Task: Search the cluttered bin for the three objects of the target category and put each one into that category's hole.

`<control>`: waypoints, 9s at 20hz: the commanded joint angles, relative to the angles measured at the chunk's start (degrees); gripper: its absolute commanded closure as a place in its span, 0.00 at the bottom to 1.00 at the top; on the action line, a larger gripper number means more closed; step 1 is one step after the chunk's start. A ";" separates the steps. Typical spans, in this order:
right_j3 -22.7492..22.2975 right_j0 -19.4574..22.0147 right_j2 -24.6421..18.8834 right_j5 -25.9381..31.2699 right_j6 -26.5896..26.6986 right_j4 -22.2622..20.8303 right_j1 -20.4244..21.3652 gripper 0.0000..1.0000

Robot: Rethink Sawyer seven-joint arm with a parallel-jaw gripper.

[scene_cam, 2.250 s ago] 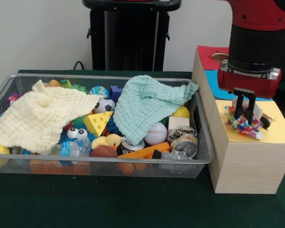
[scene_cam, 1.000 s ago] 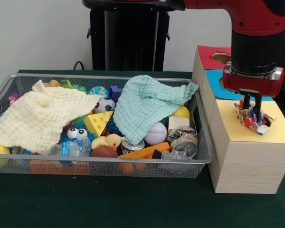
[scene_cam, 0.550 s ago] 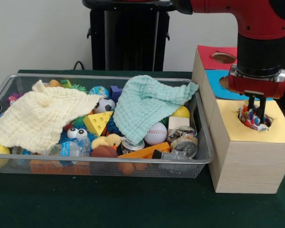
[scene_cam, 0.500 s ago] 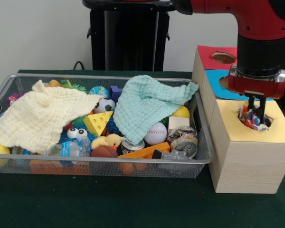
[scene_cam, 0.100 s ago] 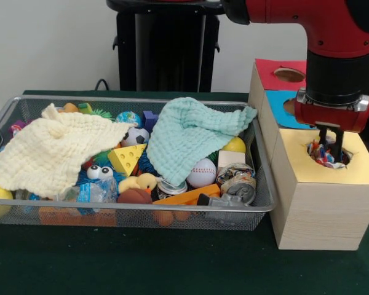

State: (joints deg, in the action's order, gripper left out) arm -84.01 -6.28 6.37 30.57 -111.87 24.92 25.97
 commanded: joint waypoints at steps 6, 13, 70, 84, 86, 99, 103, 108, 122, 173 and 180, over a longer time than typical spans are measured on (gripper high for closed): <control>-4.85 -0.98 -0.92 -0.61 -6.90 -4.91 -1.85 0.00; -4.44 -0.76 -0.80 1.84 -7.75 -4.55 -1.29 0.00; -14.94 8.37 4.66 16.92 0.02 -15.73 19.28 0.00; -26.78 11.61 3.91 8.59 1.51 -20.80 23.07 0.00; -27.24 13.02 3.14 7.36 2.29 -21.41 22.39 0.00; -29.75 21.93 -0.42 2.30 4.19 -26.62 20.36 0.00; -28.34 22.83 -0.69 0.50 2.42 -28.72 18.56 0.00; -26.70 24.53 -1.75 -3.82 1.01 -30.53 14.72 0.00; -19.87 30.40 -5.30 -2.72 3.21 -34.14 7.31 0.00; -16.53 41.49 -12.09 10.41 6.68 -43.09 9.77 0.00; -17.60 40.71 -11.79 13.07 4.78 -43.11 13.74 0.00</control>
State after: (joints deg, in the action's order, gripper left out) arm -99.06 34.92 -0.87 38.61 -111.87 -18.04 35.17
